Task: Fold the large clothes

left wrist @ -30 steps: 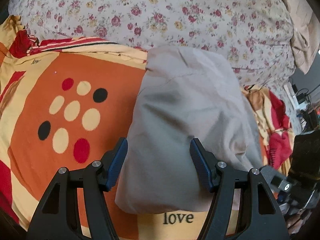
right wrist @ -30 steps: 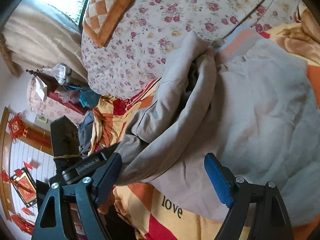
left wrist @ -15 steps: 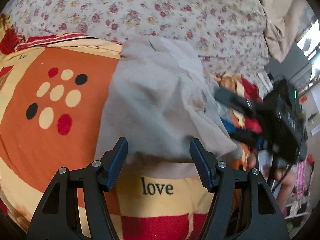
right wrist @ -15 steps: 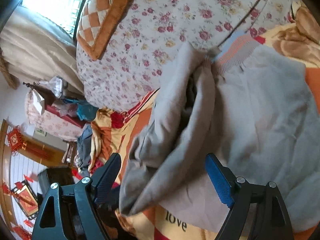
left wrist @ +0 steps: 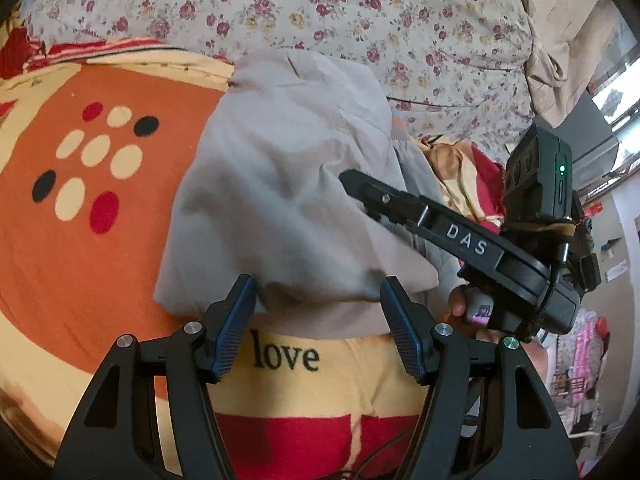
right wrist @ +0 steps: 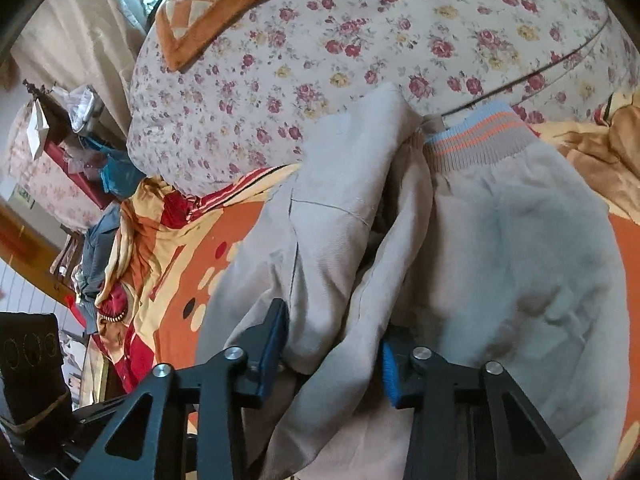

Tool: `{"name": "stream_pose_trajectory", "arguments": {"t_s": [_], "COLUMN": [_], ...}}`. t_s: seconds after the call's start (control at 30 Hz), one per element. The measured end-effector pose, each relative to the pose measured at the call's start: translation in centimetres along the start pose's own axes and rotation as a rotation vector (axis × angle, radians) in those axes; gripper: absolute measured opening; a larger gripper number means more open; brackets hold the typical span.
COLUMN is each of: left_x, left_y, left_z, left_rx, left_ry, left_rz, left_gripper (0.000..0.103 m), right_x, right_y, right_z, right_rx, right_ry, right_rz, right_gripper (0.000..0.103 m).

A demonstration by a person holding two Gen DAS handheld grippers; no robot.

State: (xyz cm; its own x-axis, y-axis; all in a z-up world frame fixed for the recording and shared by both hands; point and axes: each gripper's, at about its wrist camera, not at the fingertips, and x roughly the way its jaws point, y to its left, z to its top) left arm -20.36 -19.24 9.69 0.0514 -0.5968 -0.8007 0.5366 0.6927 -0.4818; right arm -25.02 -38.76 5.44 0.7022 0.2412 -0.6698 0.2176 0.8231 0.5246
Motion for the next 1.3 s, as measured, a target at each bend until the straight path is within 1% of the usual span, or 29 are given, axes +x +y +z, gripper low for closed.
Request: {"name": "stream_pose_trajectory", "arguments": {"t_s": [0.07,0.17,0.27,0.33,0.37,0.4,0.63,0.73,0.8,0.9,0.93,1.0,1.17,1.23,1.3], "left_x": [0.2,0.2,0.4,0.5,0.5,0.5,1.5,1.5,1.4,1.4,1.7,2.1,1.3,1.0,1.6], "left_y": [0.2,0.4,0.9,1.4,1.5,1.7,2.4,2.2,2.2,2.7,3.1,3.5,4.2,4.4,4.8], "left_z": [-0.4,-0.9,-1.1,-1.1,-1.1,-1.2,-0.9,-0.9,-0.8,-0.3,-0.3,-0.5,-0.9,-0.9,-0.7], "left_rx": [-0.014,-0.037,-0.079,-0.124,-0.147,-0.174,-0.334,-0.369,-0.393,-0.429,-0.456,-0.473,-0.474,-0.490,-0.517], "left_ry": [0.018,0.014,0.004,0.003,-0.003,-0.013,-0.039,-0.060,-0.090,-0.135,-0.125,-0.114,-0.159,-0.184,-0.168], "left_rz": [-0.027,-0.065,-0.093,-0.134,-0.162,-0.197,-0.333,-0.373,-0.391,-0.366,-0.369,-0.380,-0.363,-0.338,-0.325], "left_gripper": [0.065,0.065,0.071,0.076,0.079,0.080,0.080,0.080,0.080,0.081,0.081,0.081,0.081,0.081,0.081], "right_x": [0.0,0.1,0.1,0.2,0.1,0.1,-0.1,-0.2,-0.1,-0.1,-0.1,0.0,0.1,0.1,0.2], "right_y": [-0.2,-0.3,-0.5,-0.8,-0.9,-1.0,-1.4,-1.6,-1.8,-2.3,-2.3,-2.5,-3.0,-3.1,-3.1], "right_z": [-0.1,-0.1,-0.1,-0.1,-0.1,-0.1,0.0,0.1,0.1,0.1,0.0,0.0,-0.1,-0.2,-0.2], "right_rx": [0.006,0.017,0.032,0.048,0.056,0.063,0.103,0.120,0.133,0.164,0.168,0.181,0.216,0.224,0.222], "right_ry": [0.001,0.006,0.012,0.017,0.019,0.020,0.022,0.023,0.025,0.028,0.030,0.030,0.033,0.034,0.037], "right_rz": [0.004,0.013,0.029,0.045,0.053,0.060,0.103,0.121,0.130,0.153,0.153,0.154,0.177,0.182,0.180], "right_gripper": [0.036,0.036,0.036,0.036,0.036,0.036,0.036,0.036,0.036,0.036,0.036,0.036,0.036,0.036,0.036]}}
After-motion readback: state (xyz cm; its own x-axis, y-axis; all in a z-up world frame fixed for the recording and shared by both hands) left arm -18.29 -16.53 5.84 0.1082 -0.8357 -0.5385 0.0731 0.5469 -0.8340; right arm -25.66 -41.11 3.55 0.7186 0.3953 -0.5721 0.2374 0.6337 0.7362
